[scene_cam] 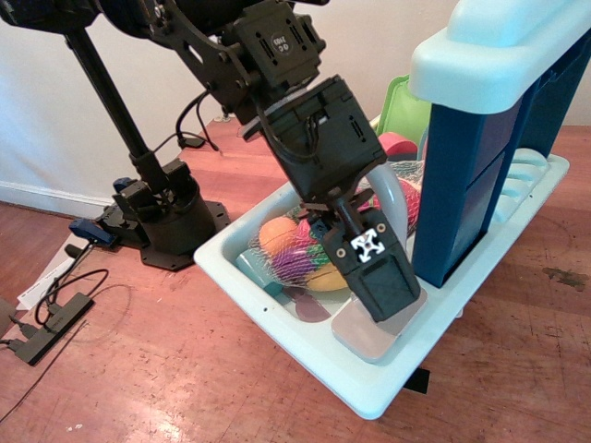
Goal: Turn lever vertical to front
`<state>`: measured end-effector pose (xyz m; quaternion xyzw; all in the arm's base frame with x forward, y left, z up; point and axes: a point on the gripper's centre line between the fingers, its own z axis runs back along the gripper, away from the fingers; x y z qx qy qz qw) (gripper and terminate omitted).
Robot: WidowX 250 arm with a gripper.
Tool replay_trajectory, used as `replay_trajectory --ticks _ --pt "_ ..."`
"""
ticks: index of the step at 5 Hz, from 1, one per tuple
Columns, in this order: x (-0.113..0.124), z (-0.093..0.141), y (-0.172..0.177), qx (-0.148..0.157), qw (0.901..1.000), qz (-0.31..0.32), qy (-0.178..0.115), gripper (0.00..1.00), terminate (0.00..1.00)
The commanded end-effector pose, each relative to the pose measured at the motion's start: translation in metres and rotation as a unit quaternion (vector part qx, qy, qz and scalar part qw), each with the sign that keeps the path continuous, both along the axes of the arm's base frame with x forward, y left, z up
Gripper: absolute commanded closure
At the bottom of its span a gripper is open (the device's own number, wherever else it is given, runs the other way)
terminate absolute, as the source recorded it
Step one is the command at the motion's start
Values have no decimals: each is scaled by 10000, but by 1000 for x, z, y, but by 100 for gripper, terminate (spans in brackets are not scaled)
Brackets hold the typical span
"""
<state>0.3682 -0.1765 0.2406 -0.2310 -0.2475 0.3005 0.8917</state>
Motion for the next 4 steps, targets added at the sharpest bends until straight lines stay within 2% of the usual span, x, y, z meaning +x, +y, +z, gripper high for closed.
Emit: replay_trajectory --ticks 1,4 --pt "0 0 0 0 10000 0 0 0 0" --pt "-9 -22 14 34 9998 181 -29 0 0"
